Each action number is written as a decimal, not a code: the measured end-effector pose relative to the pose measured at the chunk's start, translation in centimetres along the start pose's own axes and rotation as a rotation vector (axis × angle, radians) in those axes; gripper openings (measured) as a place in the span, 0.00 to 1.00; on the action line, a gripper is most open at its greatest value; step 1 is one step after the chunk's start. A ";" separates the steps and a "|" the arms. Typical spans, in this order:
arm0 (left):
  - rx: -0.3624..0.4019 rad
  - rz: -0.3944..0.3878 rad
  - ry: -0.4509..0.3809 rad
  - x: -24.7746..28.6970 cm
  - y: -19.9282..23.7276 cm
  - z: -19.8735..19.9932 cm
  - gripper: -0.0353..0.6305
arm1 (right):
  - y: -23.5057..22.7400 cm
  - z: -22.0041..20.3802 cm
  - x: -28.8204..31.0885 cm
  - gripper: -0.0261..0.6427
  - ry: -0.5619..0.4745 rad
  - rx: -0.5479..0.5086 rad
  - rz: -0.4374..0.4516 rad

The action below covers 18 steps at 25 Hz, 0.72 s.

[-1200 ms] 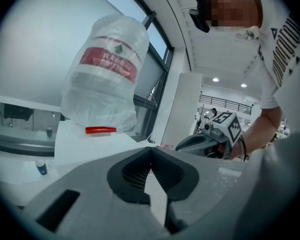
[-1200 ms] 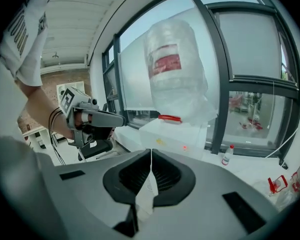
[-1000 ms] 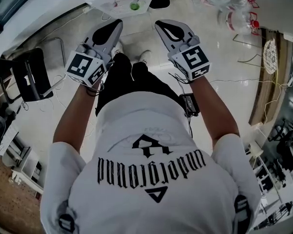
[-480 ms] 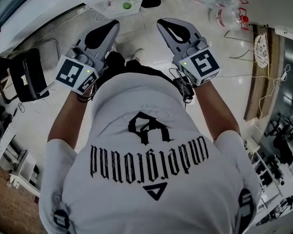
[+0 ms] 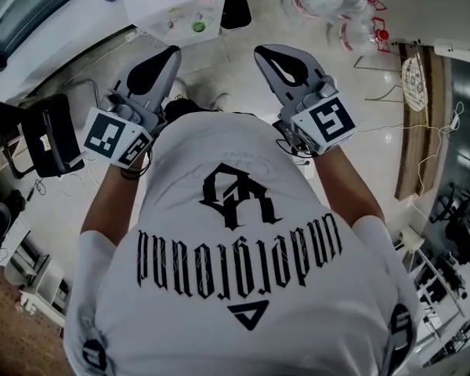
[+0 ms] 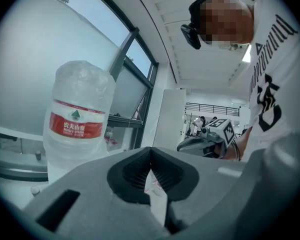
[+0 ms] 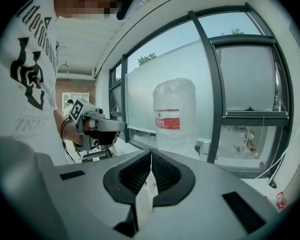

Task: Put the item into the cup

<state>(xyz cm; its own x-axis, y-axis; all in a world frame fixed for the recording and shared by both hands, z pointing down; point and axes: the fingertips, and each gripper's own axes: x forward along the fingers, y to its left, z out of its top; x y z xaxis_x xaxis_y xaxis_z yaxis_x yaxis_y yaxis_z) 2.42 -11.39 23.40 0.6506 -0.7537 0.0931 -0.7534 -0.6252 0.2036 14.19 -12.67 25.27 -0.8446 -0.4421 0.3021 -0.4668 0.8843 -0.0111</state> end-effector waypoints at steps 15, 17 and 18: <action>0.022 0.058 -0.058 0.1 -1.0 3.8 0.07 | -0.6 3.6 -2.7 0.06 -0.105 -0.016 -0.019; 0.020 0.075 -0.057 -0.4 -1.0 3.9 0.08 | -0.2 3.7 -2.7 0.06 -0.103 -0.015 -0.005; 0.019 0.084 -0.057 -0.7 -1.0 3.9 0.08 | 0.1 3.7 -2.6 0.06 -0.104 -0.014 0.004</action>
<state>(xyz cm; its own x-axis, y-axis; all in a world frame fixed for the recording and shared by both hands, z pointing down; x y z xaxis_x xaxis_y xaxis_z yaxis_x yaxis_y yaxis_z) 2.33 -11.00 19.31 0.5788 -0.8137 0.0536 -0.8073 -0.5625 0.1785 15.39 -11.97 20.92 -0.8696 -0.4509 0.2011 -0.4600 0.8879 0.0015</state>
